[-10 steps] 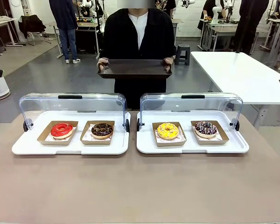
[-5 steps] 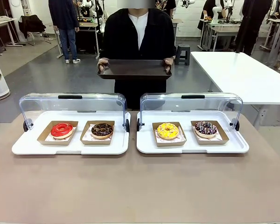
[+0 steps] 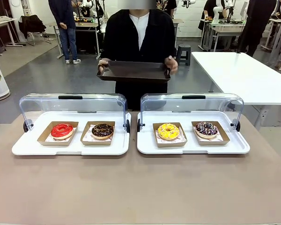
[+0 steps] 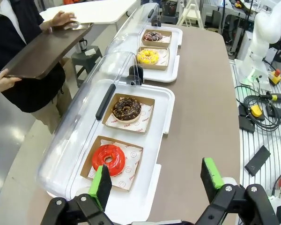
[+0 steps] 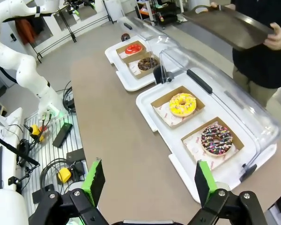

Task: Provide the desired donut to the person.
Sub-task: Pick up and lift the Paper togo box containing the Donut pointed at by the person.

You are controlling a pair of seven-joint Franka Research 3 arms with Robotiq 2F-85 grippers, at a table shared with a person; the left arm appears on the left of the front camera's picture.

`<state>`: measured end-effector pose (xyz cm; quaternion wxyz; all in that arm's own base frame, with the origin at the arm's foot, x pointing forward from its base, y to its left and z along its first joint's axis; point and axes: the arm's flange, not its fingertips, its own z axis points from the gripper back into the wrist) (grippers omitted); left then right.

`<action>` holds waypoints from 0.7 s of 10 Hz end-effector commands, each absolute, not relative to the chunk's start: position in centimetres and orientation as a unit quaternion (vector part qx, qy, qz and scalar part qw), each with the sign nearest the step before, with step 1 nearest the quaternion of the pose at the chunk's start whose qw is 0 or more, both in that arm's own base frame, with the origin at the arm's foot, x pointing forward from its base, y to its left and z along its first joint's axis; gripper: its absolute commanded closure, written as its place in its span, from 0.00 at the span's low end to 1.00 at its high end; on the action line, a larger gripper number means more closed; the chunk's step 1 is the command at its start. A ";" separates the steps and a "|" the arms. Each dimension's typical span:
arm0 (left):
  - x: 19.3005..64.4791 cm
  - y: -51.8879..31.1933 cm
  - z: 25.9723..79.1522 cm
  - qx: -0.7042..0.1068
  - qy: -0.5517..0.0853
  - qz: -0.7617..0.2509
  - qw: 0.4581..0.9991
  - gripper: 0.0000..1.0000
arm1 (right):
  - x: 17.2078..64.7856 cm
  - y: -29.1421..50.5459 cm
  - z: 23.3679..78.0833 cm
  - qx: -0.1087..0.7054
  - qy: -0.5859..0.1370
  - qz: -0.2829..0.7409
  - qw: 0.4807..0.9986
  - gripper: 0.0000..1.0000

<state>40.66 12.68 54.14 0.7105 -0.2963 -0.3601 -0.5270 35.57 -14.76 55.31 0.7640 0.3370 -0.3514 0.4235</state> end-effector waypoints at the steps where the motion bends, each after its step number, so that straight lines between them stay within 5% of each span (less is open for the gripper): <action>1: 40.7 12.7 54.2 -0.300 -0.365 -0.528 0.706 0.00 | 35.7 -14.7 55.3 0.343 -0.357 0.426 0.757 0.00; 7: 40.7 12.7 54.2 -0.300 -0.365 -0.528 0.706 0.00 | 35.7 -14.7 55.3 0.343 -0.357 0.426 0.757 0.00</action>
